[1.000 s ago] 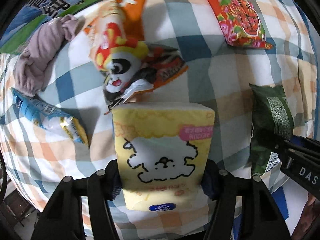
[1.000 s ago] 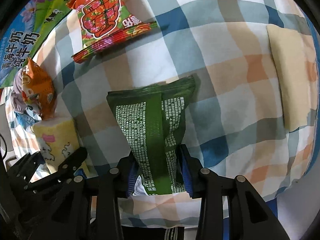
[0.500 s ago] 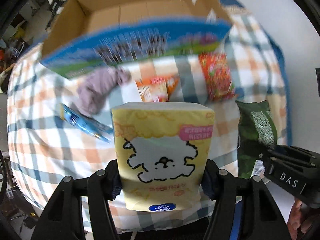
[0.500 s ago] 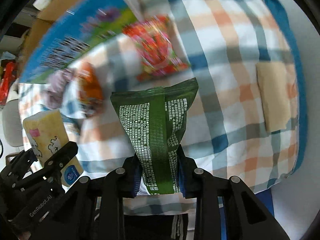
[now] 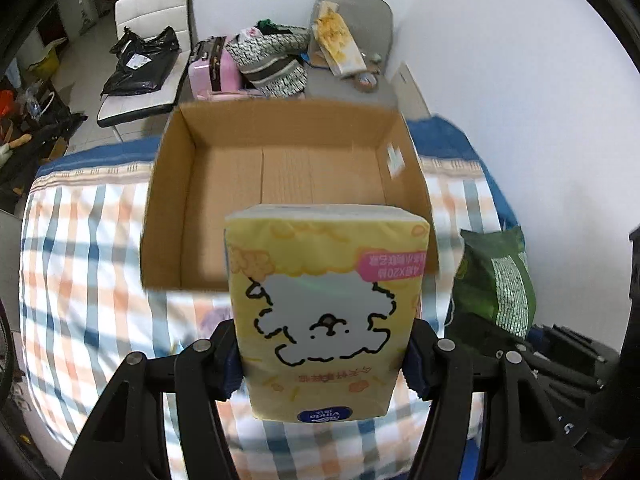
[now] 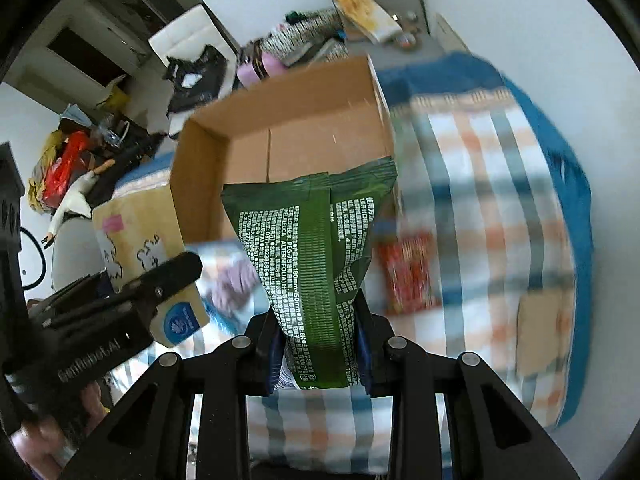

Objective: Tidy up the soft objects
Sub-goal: 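Carry both packs into the box and open both tools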

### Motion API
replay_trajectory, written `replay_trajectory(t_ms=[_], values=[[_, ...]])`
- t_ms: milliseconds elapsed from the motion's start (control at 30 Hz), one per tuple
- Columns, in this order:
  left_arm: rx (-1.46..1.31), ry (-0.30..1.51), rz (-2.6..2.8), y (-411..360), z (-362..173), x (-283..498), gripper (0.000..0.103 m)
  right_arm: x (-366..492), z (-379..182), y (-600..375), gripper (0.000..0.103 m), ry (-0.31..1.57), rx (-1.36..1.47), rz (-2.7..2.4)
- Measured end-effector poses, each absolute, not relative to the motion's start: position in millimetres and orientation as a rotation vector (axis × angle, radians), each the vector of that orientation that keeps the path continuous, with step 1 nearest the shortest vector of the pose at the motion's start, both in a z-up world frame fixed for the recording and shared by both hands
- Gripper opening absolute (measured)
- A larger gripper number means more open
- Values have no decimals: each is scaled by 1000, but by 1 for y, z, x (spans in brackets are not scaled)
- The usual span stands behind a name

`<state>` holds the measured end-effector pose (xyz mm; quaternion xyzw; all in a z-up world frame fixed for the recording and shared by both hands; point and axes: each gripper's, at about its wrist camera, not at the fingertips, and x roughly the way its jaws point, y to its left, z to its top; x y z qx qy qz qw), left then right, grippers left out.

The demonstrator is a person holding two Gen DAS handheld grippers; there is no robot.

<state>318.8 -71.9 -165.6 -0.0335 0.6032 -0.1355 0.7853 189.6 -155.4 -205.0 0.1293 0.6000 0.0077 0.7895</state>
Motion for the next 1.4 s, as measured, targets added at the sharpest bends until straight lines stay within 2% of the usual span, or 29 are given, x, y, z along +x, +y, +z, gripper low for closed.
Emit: replay_trajectory(t_ms=[167,433,567,733,967,1000,1067,1133,1233,1300,1400], values=[[-138,1373,-294,-69,-183,389,60,241,-236,-170,31,1294,265,-4],[-203,1525,-314,-81,-255,469,60,303,-325,-187,31,1365,240,-48],[-227,1578,-315,-92,-286,495,60,375,-279,-183,31,1408,240,-56],[-232,1617,-341,-104,-316,514,60,397,-313,-170,31,1431,215,-65],[-255,1673,-338,-110,-342,528,61,455,-326,-146,34,1457,162,-90],[-245,1671,-327,-110,-342,528,63,455,-326,-145,39,1454,152,-98],[-200,1657,-318,-112,-338,527,73,460,-322,-142,52,1460,160,-95],[-151,1632,-299,-112,-333,526,87,462,-320,-142,54,1465,149,-101],[-91,1593,-281,-110,-323,519,95,460,-312,-138,57,1464,128,-104],[-54,1561,-258,-104,-315,511,99,459,-311,-135,68,1472,133,-101],[-9,1517,-222,-94,-305,501,100,452,-297,-129,82,1467,122,-99]])
